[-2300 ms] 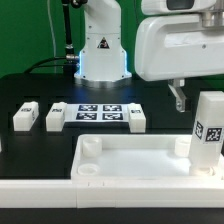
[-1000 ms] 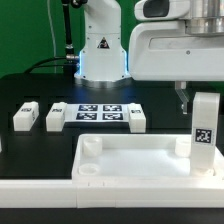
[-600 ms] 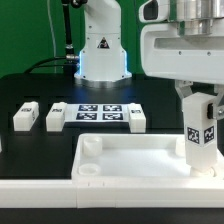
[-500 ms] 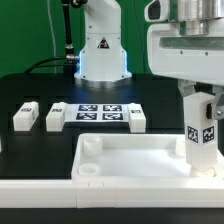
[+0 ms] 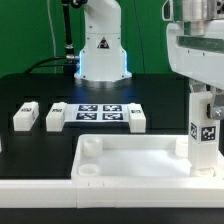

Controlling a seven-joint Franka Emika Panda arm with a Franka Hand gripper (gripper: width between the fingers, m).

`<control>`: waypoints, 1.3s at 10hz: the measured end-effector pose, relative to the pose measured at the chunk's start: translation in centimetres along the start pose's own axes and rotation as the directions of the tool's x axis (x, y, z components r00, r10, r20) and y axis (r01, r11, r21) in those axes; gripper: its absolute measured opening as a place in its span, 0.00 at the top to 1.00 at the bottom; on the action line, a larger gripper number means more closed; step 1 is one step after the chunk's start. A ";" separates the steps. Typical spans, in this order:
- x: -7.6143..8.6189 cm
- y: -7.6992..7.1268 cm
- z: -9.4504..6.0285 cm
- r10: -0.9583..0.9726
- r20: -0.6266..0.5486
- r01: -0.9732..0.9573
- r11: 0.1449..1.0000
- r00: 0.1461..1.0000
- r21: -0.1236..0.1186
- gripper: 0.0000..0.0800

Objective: Assemble desk

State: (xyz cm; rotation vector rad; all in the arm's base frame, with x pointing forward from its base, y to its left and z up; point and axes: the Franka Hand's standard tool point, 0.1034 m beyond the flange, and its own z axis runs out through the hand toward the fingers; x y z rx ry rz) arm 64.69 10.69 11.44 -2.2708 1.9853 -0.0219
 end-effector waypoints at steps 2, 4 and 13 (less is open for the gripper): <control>0.4 -0.1 -0.4 -0.298 -0.002 0.298 0.954 0.954 0.003 0.36; 0.3 0.1 -0.3 -0.531 -0.003 0.531 0.847 0.847 0.005 0.23; 0.3 -0.5 0.1 -0.898 -0.010 0.898 0.439 0.439 -0.029 0.34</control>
Offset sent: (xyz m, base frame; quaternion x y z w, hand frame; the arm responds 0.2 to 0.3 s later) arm -0.0221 0.0070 -0.0027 0.0124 -0.0181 -0.3096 0.9506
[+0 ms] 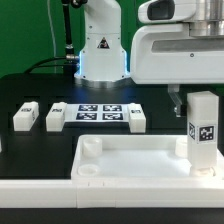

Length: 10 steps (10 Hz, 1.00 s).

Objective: Assemble desk

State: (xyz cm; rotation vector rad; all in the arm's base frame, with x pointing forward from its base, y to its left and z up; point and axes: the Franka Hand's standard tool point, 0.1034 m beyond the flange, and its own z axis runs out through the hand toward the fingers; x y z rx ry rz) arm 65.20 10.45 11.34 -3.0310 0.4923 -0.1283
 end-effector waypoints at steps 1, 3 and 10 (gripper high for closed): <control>0.0 -0.1 0.0 0.056 0.001 -0.056 0.998 0.998 0.002 0.51; 0.0 0.1 0.0 0.173 0.002 -0.173 0.985 0.985 0.001 0.64; 0.1 1.2 0.2 0.872 0.069 -0.874 0.485 0.485 0.011 0.64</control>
Offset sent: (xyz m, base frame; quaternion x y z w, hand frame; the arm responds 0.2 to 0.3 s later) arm 0.0000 0.0000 0.0000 0.0000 0.0000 0.1296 0.9916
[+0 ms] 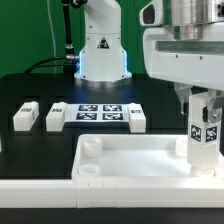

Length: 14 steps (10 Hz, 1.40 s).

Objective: Assemble desk

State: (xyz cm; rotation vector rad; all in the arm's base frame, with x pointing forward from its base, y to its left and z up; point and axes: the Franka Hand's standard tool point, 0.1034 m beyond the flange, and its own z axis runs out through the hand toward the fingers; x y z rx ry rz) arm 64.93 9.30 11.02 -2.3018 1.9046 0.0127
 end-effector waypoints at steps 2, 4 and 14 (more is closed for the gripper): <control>0.3 0.2 0.1 0.255 0.025 -0.255 0.967 0.967 0.002 0.64; -0.2 0.1 0.0 0.268 0.026 -0.268 0.963 0.963 0.000 0.64; -0.8 0.0 -0.1 -0.663 0.020 0.664 0.748 0.748 -0.023 0.19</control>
Offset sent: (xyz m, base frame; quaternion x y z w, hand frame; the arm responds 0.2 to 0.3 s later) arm 0.0000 0.0000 0.0000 0.0000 0.0000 0.0000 1.0000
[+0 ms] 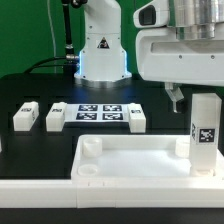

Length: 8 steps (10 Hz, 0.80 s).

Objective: Assemble desk

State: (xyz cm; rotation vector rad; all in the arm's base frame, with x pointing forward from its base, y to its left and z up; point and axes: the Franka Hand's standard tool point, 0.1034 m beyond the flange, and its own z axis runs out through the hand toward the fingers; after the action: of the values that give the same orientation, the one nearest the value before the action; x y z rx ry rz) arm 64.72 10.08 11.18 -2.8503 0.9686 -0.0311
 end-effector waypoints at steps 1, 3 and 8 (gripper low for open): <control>0.0 -0.2 0.0 -0.173 -0.010 0.173 0.985 0.985 -0.020 0.19; -0.3 -0.7 0.3 -0.284 -0.010 0.284 0.958 0.959 -0.029 0.19; -0.1 -0.4 0.4 -0.101 -0.015 0.100 0.995 0.995 -0.031 0.63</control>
Offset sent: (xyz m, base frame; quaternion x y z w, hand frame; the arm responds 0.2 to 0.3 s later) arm 0.0000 0.0000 0.0000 0.0000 0.0000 0.0650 0.9979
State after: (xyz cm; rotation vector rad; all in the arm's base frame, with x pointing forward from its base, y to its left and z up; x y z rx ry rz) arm 64.90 10.52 10.88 -2.9282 0.8348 -0.0511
